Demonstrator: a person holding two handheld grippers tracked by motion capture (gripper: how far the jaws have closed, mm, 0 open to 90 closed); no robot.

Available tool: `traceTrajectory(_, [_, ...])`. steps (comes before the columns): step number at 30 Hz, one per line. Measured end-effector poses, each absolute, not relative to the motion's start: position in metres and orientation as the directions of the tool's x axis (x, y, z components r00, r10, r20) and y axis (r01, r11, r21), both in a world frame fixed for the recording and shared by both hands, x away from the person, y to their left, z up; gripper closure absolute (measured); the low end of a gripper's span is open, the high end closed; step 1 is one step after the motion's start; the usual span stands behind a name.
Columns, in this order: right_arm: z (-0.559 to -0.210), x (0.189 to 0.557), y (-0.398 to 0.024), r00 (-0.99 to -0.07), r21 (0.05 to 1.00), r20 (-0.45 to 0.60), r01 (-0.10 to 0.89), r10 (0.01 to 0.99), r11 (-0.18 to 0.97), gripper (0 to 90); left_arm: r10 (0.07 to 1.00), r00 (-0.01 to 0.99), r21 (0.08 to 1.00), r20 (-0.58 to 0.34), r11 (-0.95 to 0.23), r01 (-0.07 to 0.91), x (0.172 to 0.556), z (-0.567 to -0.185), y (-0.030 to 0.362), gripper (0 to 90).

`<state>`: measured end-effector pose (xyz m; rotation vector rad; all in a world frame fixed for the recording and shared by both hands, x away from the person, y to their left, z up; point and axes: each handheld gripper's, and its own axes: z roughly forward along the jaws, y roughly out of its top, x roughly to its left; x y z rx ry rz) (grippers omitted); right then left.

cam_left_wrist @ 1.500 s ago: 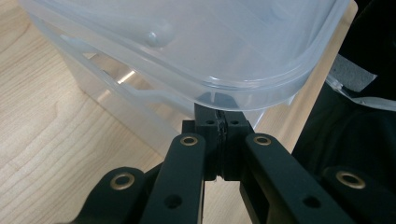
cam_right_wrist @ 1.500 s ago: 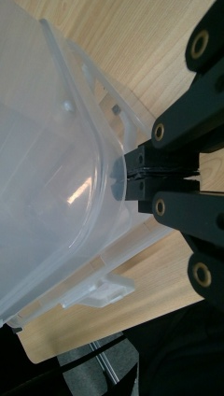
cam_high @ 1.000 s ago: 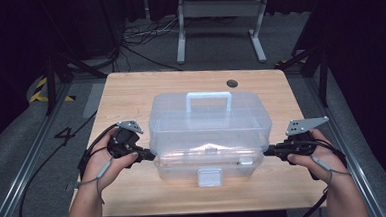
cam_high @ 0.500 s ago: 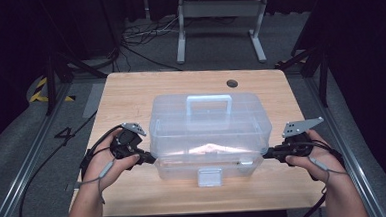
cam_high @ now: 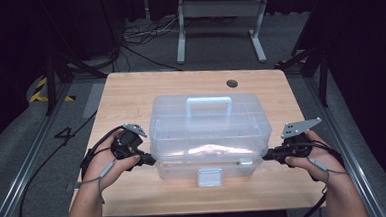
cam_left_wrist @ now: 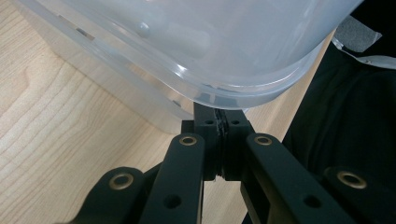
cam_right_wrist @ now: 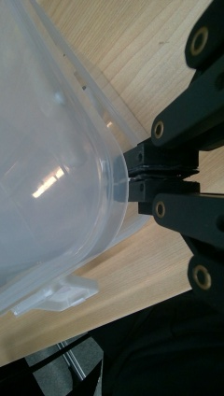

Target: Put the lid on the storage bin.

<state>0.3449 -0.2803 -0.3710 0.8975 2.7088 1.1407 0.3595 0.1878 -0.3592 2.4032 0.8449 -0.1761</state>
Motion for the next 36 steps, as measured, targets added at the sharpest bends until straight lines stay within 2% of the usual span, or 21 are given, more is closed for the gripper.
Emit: traceTrajectory(36, [-0.3764,0.3425,-0.2866,-0.833,0.588,0.146,0.507,0.534,0.63,85.5,0.526,0.788,0.425,-0.321,-0.663,0.616,0.3573,-0.3624,0.1963,87.3])
